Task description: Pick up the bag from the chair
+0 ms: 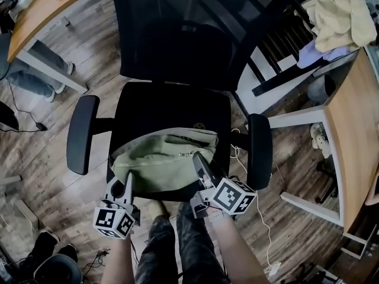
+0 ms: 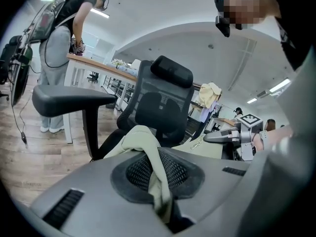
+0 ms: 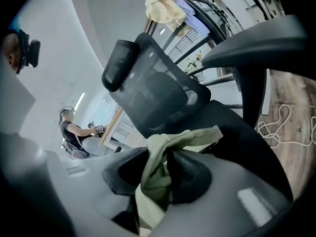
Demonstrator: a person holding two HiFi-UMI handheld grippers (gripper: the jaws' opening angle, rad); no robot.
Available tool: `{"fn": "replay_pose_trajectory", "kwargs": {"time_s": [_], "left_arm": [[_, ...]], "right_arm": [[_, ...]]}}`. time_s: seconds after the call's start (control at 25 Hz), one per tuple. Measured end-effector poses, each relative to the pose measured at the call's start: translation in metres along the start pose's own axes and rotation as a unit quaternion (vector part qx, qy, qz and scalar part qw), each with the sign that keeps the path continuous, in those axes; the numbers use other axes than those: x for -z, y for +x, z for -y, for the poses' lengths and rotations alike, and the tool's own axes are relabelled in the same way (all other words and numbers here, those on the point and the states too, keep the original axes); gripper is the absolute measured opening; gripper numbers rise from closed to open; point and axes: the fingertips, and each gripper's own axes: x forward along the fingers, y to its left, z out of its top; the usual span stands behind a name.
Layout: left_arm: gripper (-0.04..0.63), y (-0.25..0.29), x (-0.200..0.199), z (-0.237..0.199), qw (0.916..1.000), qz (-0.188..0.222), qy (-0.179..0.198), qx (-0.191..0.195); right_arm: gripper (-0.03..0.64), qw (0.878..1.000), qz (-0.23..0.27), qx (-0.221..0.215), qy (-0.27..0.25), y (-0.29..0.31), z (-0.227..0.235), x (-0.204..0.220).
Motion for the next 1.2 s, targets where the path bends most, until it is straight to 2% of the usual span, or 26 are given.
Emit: {"fn": "replay_pose_trajectory", "kwargs": {"time_s": [0.2,0.4,0.56,1.2], "left_arm": [[0.015,-0.001,-0.018,0.010,0.9997,0.015,-0.017,0.012],[0.014,-0.002,-0.037,0.018,0.9991,0.028,-0.028,0.016],[0.012,-0.002,-0.052,0.020,0.9987,0.035,-0.033,0.017],[0.012,-0.017,-0.132,0.048,0.9977,0.053,0.026,0.033]], "right_arm": [[0.084,0.999,0.017,-0.032,-0.023,-0.008,-0.018,-0.010],[0.072,0.996,0.031,-0.059,-0.051,-0.016,-0.042,-0.023],[0.069,0.996,0.029,-0.073,-0.043,-0.023,-0.055,-0.030],[0.066,0.987,0.055,-0.111,-0.100,-0.060,-0.125,-0.073]]}}
